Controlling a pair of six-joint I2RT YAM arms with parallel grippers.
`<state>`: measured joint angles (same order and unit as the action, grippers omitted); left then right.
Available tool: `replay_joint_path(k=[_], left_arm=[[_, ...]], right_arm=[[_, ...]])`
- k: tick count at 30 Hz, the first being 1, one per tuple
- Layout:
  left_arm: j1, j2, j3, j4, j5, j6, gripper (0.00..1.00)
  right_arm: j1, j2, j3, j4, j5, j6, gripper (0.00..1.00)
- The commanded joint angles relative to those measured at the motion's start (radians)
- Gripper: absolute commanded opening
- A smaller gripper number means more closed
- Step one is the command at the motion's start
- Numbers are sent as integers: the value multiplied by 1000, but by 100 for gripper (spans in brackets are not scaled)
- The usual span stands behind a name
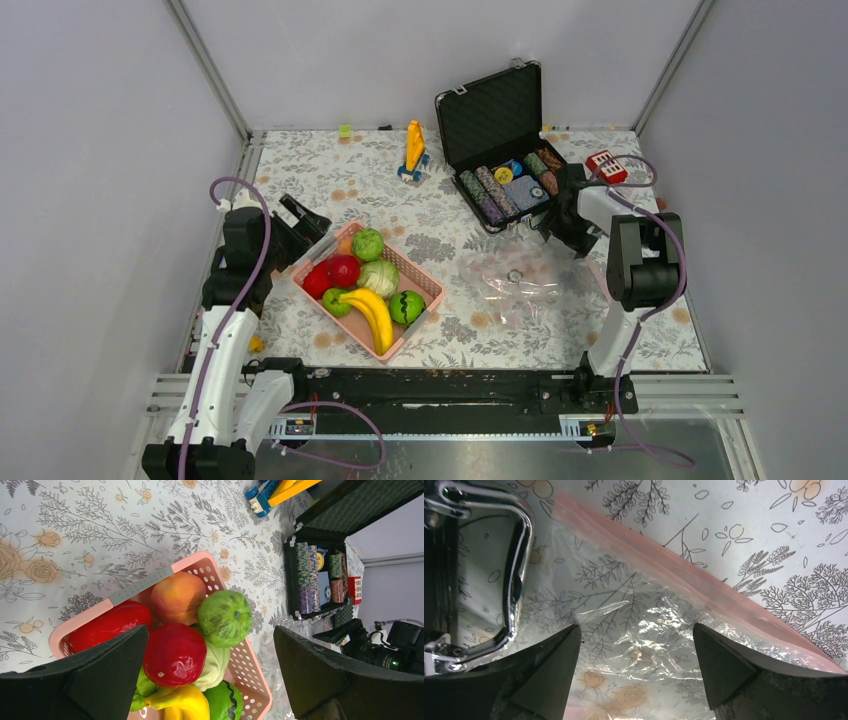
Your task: Place the food in the zip-top bag and seal the zipper
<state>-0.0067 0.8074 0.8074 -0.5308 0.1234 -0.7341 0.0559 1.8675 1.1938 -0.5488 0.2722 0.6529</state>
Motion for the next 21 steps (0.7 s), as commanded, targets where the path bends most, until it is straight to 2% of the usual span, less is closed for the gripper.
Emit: replay_joint_path(k=[1, 6, 13, 17, 18, 19, 20, 21], left_arm=[[0, -3, 50, 1, -58, 5, 99], [0, -4, 50, -1, -71, 5, 99], [-1, -9, 58, -18, -76, 7, 99], [0, -36, 56, -33, -91, 6, 99], [0, -43, 56, -36, -91, 6, 99], [0, -51, 57, -42, -93, 6, 99], [-1, -57, 58, -46, -91, 6, 99], [-1, -64, 59, -48, -83, 6, 99]], right_arm=[[-7, 65, 71, -91, 58, 43, 88], [-13, 68, 69, -88, 37, 41, 77], [-32, 33, 15, -27, 2, 38, 30], [-35, 21, -3, -10, -5, 37, 23], [-37, 13, -12, 1, -6, 37, 19], [-38, 2, -26, 16, -9, 37, 5], [-39, -15, -46, 43, -20, 31, 0], [-42, -34, -65, 69, -29, 22, 0]])
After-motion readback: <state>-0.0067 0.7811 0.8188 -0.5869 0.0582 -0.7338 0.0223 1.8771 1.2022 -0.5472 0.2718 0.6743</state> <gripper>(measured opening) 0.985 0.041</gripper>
